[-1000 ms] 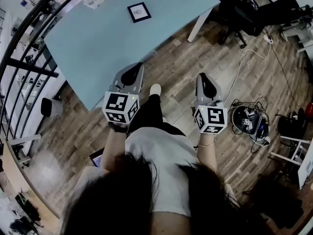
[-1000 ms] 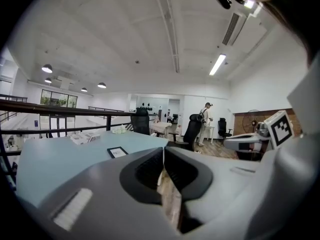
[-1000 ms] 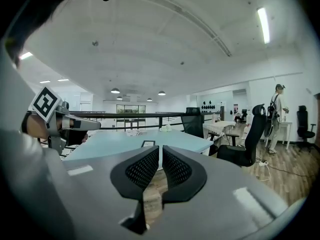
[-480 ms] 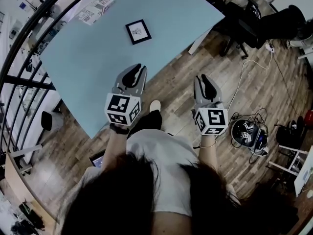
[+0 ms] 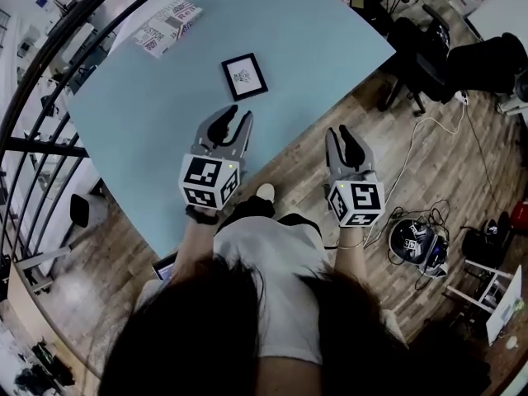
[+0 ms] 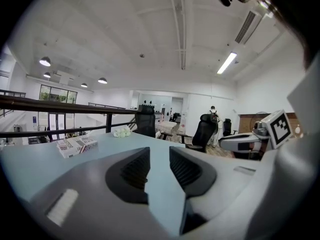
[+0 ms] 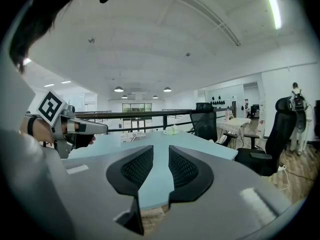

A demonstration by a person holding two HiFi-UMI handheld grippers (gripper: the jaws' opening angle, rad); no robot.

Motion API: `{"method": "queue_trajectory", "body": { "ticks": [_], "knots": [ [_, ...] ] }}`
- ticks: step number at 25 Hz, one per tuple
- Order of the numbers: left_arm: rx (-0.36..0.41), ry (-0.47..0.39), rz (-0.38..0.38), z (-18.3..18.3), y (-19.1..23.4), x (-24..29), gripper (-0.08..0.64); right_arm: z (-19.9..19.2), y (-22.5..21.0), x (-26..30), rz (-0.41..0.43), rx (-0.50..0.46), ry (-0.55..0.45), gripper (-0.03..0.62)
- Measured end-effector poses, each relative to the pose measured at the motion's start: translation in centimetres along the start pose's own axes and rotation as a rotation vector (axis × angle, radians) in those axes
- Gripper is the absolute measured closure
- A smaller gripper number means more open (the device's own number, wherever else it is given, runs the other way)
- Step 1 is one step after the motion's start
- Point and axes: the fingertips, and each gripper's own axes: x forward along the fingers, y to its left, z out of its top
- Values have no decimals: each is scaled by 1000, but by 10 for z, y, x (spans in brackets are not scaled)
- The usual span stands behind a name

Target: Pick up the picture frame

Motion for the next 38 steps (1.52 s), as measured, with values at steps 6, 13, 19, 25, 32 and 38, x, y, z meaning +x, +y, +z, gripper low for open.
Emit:
{"method": "queue_trajectory", "body": {
  "ticks": [6, 13, 19, 25, 32, 38],
  "knots": [
    [-47, 19, 34, -8, 28, 5, 426, 2, 11, 37, 44, -4, 26, 522],
    [-87, 15, 118, -13, 55, 12, 425, 1, 13, 82, 131, -19, 54, 522],
    [-138, 5, 252, -15, 93, 30, 425, 7, 9, 149, 260, -41, 76, 522],
    [-181, -4, 415, -4, 130, 57, 425, 19, 9, 226, 446, -70, 116, 522],
    [-244, -8, 608, 4, 152, 76, 425, 26, 17, 293, 684, -86, 177, 522],
    [-286, 7, 692, 0, 159, 92, 425, 26, 17, 322, 793, -81, 213, 522]
  ]
}}
